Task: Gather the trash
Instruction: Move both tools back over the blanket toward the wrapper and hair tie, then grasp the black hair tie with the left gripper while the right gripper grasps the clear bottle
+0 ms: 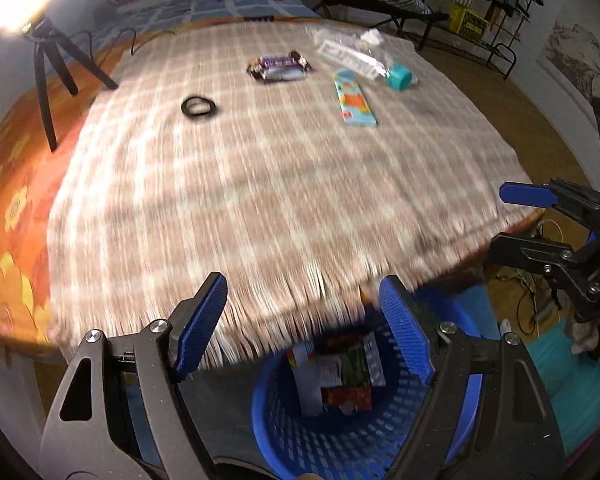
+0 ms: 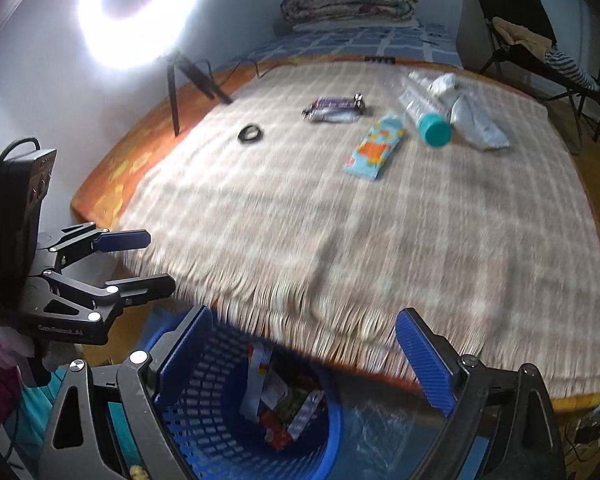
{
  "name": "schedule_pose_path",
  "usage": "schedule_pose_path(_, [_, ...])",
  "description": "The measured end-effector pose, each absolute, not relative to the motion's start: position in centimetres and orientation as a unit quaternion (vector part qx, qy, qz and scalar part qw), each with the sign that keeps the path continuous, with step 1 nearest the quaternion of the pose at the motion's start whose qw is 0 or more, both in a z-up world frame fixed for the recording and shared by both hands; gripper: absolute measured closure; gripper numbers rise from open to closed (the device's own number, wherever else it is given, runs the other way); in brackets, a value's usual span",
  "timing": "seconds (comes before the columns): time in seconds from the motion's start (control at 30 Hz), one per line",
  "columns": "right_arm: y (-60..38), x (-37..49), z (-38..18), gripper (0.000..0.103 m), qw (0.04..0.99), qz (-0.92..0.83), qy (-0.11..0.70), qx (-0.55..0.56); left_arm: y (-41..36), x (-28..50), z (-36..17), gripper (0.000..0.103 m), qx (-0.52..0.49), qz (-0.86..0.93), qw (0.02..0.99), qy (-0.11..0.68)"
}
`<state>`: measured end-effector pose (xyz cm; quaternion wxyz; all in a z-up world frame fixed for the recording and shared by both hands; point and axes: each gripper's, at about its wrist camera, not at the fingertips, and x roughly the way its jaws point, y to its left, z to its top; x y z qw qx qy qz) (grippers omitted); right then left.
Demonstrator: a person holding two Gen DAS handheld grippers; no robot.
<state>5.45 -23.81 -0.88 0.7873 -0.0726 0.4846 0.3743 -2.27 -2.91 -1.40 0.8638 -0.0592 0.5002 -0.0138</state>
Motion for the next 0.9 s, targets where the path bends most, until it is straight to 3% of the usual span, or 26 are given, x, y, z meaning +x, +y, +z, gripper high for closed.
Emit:
schedule_pose_path(0.67, [-20.3, 18.4, 2.3, 0.009, 0.81, 0.36, 0.461, -0.046, 3.7, 8.5, -1.3, 0.022, -0.084, 0.035, 0.868, 0.489])
schedule_pose_path(0.8, [-19.3, 21.6, 2.3, 0.01, 0.812, 0.357, 0.459, -0.051, 4.9, 10.5, -2.1, 0.032, -0.097, 0.035, 0.862, 0.496])
schedule_pose_path(0.9, [-18.4, 23.9, 2.1, 0.012, 0.819, 0.345, 0.453, -0.062, 5.5, 11.7, -2.7, 0.032, -0.097, 0.041, 0.862, 0.496])
